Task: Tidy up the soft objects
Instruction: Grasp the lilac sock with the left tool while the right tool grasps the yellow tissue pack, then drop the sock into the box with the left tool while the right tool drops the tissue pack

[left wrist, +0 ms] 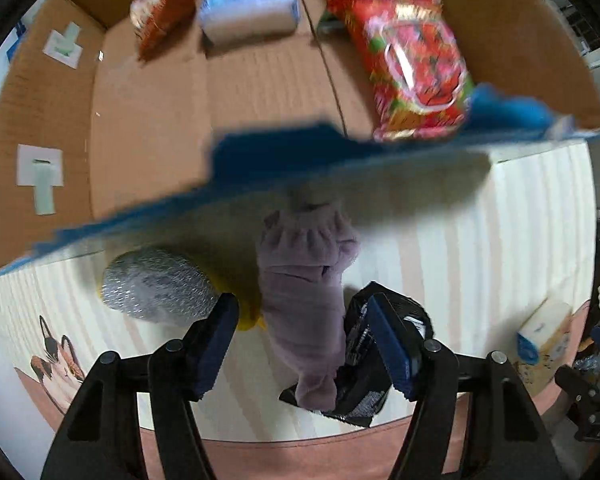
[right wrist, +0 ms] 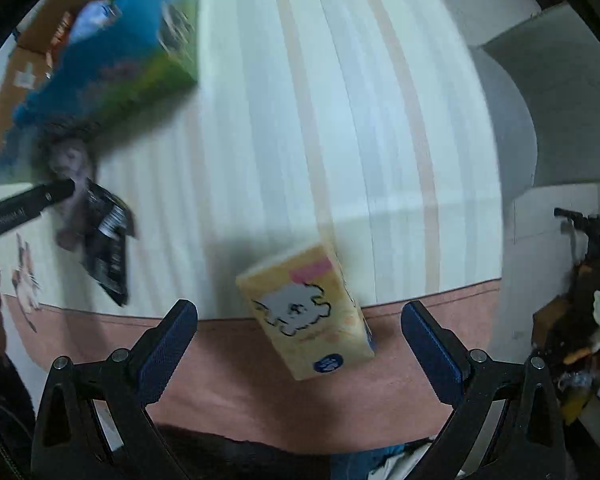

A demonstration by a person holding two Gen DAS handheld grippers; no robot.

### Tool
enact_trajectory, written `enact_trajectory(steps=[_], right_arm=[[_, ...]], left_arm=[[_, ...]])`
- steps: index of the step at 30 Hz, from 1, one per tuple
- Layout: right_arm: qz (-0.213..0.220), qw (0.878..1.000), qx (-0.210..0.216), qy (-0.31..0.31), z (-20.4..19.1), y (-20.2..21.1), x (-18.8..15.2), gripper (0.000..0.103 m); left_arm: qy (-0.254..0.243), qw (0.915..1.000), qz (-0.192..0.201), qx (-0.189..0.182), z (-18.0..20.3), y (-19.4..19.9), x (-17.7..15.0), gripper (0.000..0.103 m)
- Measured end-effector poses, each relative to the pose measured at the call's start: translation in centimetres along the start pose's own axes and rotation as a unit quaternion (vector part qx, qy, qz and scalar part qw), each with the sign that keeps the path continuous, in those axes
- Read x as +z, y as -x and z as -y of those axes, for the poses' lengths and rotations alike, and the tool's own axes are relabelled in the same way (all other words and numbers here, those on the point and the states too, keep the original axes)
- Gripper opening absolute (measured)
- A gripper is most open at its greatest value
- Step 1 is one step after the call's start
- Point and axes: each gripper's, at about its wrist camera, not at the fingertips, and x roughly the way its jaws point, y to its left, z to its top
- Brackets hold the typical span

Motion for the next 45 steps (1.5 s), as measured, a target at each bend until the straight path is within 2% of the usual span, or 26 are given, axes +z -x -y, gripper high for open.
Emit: enact_trajectory(steps=[2,4,5,8,10,14,16,20,23,27,31,34,36,40,41,43,45], right_arm=[[-0.007,1.000,-0.005,0.002,-0.1,-1.0,-0.1,0.103],[-0.014,1.000,-0.008,0.004,-0.3,-1.7,-0.1,0.103],[-0.017,1.000,-0.008,0.003,-0.4,-2.2,-0.1,0.103],[-0.026,1.000,-0.016,0.003,-0.6,-3.3,0.0,0.100],[-0.031,0.999,-0.020,0.004,-0.8,-3.8,0.0,0.078],[-0.029,0.999,-0.035,0.006,-1.2,-3.9,-0.4,0.075],[-0.031,0.999,-0.026,0.000,-1.9,-3.7,-0.9,0.072],[-0.023,1.000,0.009,-0.015,-3.0,-2.8,-2.3,0.070],[-0.021,0.999,0.022,-0.021,-4.2,-2.1,-2.7,0.069],[-0.030,0.999,0.013,-0.015,-5.5,-3.5,-2.6,0.069],[-0.033,0.999,0.005,-0.011,-6.5,-4.9,-2.7,0.079],[-0.042,0.999,-0.003,0.003,-7.4,-5.7,-3.3,0.079],[-0.049,0.999,-0.011,0.011,-8.2,-6.3,-3.8,0.079],[-0.056,0.998,-0.016,0.009,-9.7,-7.5,-4.8,0.079],[-0.055,0.998,-0.018,0.007,-10.0,-7.6,-5.0,0.078],[-0.053,0.998,-0.034,0.013,-10.7,-7.8,-5.3,0.066],[-0.048,0.998,-0.025,0.013,-11.2,-7.4,-5.7,0.065]], left_arm=[[-0.001,1.0000,-0.008,-0.001,0.3,-0.9,0.2,0.047],[0.003,0.9998,-0.021,-0.005,0.3,-2.0,0.4,0.038],[0.004,0.9998,-0.020,-0.008,0.3,-2.2,0.4,0.038],[0.008,0.9999,-0.008,-0.009,0.4,-1.8,0.0,0.036],[0.007,0.9999,0.002,-0.012,0.6,-1.1,-0.6,0.036],[0.022,0.9990,0.023,-0.031,0.3,1.0,-2.1,0.036],[0.037,0.9977,0.033,-0.047,-0.2,2.2,-3.3,0.036],[0.054,0.9950,0.050,-0.067,-1.0,4.4,-6.1,0.036],[0.057,0.9947,0.051,-0.068,-1.3,4.7,-7.7,0.036],[0.057,0.9966,0.020,-0.056,-1.3,1.9,-9.6,0.036],[0.069,0.9965,-0.011,-0.046,-2.0,-1.6,-10.6,0.036],[0.087,0.9948,-0.029,-0.045,-2.2,-4.0,-10.6,0.039],[0.104,0.9922,-0.024,-0.063,-2.6,-4.4,-10.6,0.040],[0.113,0.9917,-0.011,-0.060,-3.2,-3.9,-10.4,0.040],[0.114,0.9916,-0.012,-0.060,-3.4,-3.8,-10.4,0.039],[0.113,0.9917,-0.010,-0.060,-3.4,-3.6,-10.8,0.037],[0.115,0.9913,-0.012,-0.063,-4.1,-3.0,-11.4,0.036]])
